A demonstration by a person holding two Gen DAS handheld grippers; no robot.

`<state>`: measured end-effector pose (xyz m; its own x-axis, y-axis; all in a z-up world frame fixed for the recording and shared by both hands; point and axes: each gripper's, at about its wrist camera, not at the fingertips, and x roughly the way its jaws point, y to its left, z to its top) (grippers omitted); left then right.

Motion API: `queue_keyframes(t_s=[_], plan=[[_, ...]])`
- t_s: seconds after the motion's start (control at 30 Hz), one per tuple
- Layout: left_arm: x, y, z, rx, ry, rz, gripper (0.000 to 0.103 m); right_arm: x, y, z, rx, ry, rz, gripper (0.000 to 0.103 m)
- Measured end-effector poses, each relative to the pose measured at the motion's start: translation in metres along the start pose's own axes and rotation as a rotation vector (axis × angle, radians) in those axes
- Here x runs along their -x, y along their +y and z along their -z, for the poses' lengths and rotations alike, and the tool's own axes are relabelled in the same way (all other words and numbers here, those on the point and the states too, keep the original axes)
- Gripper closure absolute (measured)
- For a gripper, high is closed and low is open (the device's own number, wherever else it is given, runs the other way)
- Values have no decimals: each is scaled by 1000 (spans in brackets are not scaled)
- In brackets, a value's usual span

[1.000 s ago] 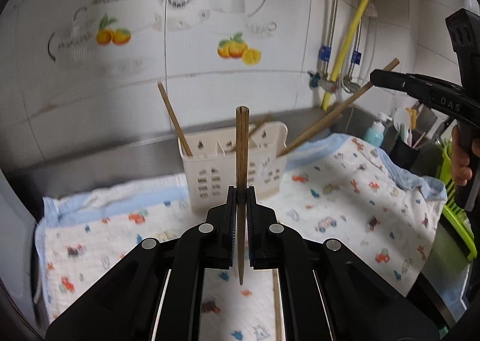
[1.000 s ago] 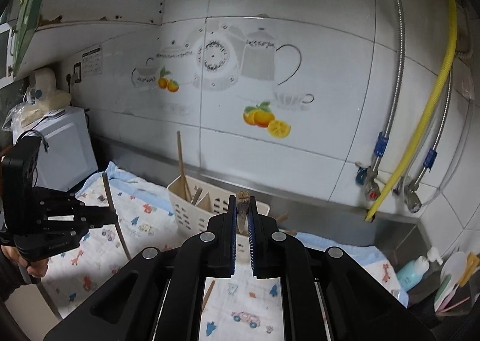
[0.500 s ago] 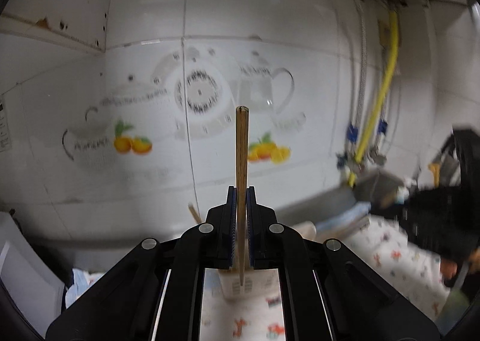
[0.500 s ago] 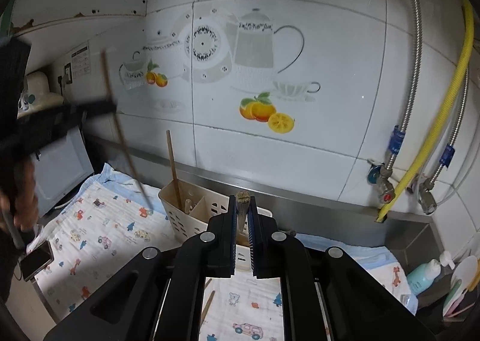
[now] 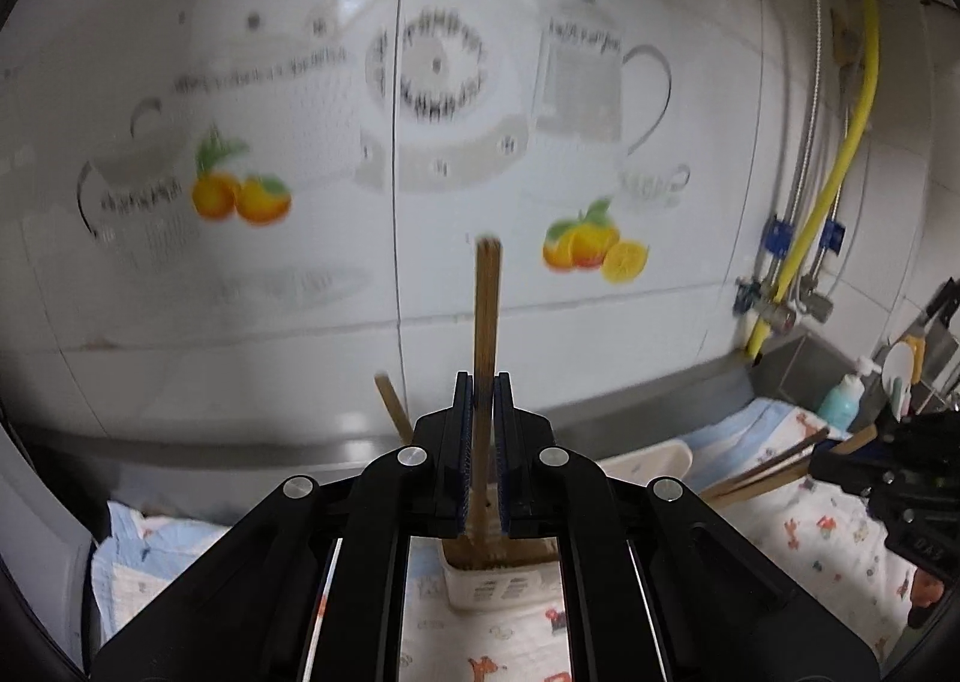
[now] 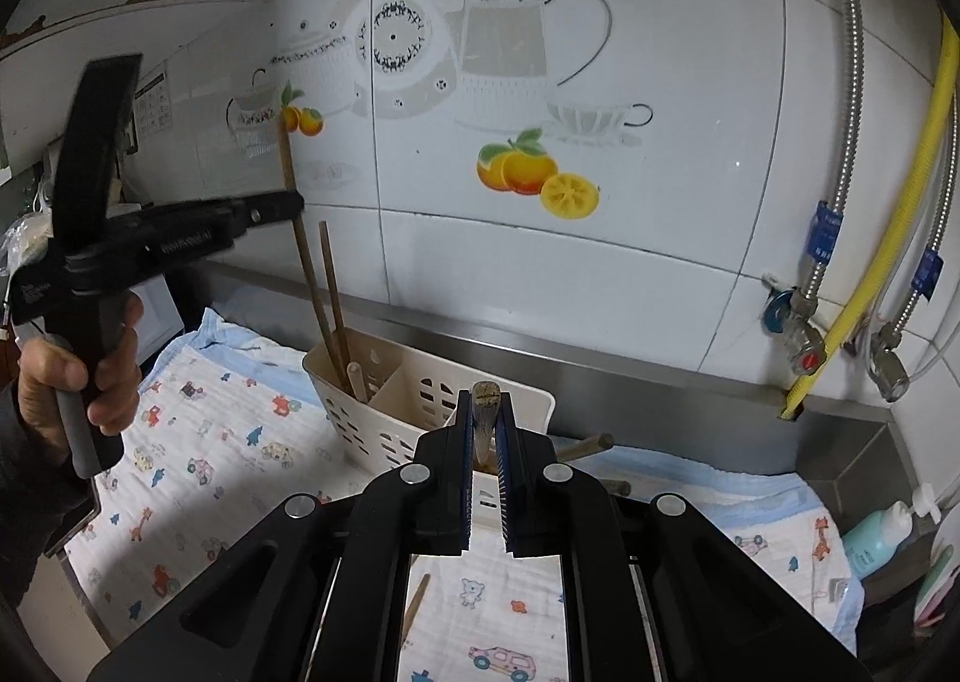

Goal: Organize utensils
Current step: 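Open both tools to release the chopsticks in the holder, then withdraw both tools back down to the remaining chopsticks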

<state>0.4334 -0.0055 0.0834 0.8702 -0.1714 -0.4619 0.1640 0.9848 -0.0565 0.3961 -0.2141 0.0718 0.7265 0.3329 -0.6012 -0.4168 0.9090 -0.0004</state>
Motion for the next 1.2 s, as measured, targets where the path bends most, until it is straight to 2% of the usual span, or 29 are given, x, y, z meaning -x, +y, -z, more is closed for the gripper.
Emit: queue_keyframes(t_s=[0.1, 0.3, 0.37, 0.5, 0.67, 0.9, 0.97, 1.07, 1.2], plan=[[-8, 3, 6, 3, 25, -5, 97, -3, -1, 3, -9, 3, -1, 96], [-5, 0, 8, -16, 25, -9, 95, -3, -4, 5, -23, -3, 1, 95], [1, 0, 5, -12, 17, -9, 95, 2, -4, 5, -24, -14, 12, 95], [22, 2, 3, -6, -5, -13, 83, 17, -3, 4, -28, -43, 25, 92], [57, 4, 15, 4, -25, -8, 82, 46, 6, 17, -23, -84, 36, 92], [103, 6, 73, 13, 8, 21, 80, 69, 35, 72, -10, -67, 34, 92], [111, 5, 91, 13, 19, 26, 76, 71, 45, 92, -2, -51, 43, 92], [121, 0, 127, -1, 48, 22, 76, 74, 59, 120, -9, -28, 33, 92], [126, -4, 165, 22, 106, 55, 76, 73, 74, 158, -32, 13, 22, 92]])
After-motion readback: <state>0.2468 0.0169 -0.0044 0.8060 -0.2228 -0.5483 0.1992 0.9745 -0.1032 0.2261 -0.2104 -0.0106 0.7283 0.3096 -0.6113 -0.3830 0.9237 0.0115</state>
